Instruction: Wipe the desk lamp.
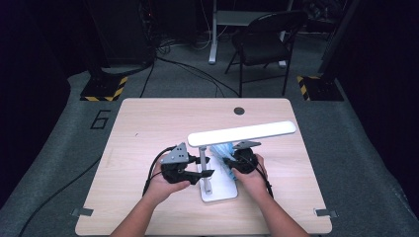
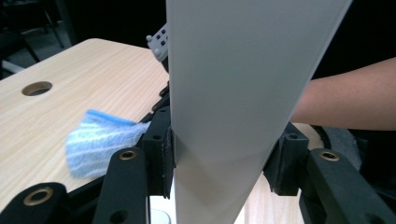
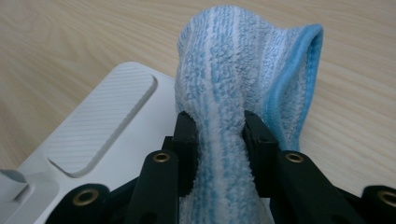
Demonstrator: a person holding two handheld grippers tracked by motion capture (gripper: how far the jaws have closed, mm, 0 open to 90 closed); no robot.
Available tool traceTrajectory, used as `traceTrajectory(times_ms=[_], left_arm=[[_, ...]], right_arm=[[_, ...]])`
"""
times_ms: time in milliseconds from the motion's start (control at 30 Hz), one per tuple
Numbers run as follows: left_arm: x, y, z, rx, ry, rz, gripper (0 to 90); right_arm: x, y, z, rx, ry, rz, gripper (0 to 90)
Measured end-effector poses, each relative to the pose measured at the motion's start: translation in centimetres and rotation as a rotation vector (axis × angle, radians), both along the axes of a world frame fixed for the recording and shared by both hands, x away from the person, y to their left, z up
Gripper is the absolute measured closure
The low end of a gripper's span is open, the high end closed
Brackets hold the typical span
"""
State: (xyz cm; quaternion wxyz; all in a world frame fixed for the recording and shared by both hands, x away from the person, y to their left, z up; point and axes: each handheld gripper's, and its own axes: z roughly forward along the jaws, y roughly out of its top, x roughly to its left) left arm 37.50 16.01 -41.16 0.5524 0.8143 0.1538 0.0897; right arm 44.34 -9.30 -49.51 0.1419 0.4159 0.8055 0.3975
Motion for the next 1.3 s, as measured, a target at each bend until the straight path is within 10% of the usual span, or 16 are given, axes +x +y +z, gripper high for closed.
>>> traceTrajectory(times_ms=[467,867,1300], left_arm=[[0.2,-0.1,0.0,0.009,-0.018,0.096,52.3],[0.2,-0.1,-0.2,-0.005,-0.005,0.101,52.2],[0.1,-0.2,-0.3,-0.006,-0.01,0.113,52.4]], right_arm=[[0.7,-1.1,-0.2,-0.074,0.027,-0.143,69.3],[0.8,-0.2,-0.9,-0.026,0.075,-0.093,72.3],[-2.9,-1.3,-1.0,-0.024,0.057,-0.053,72.8]])
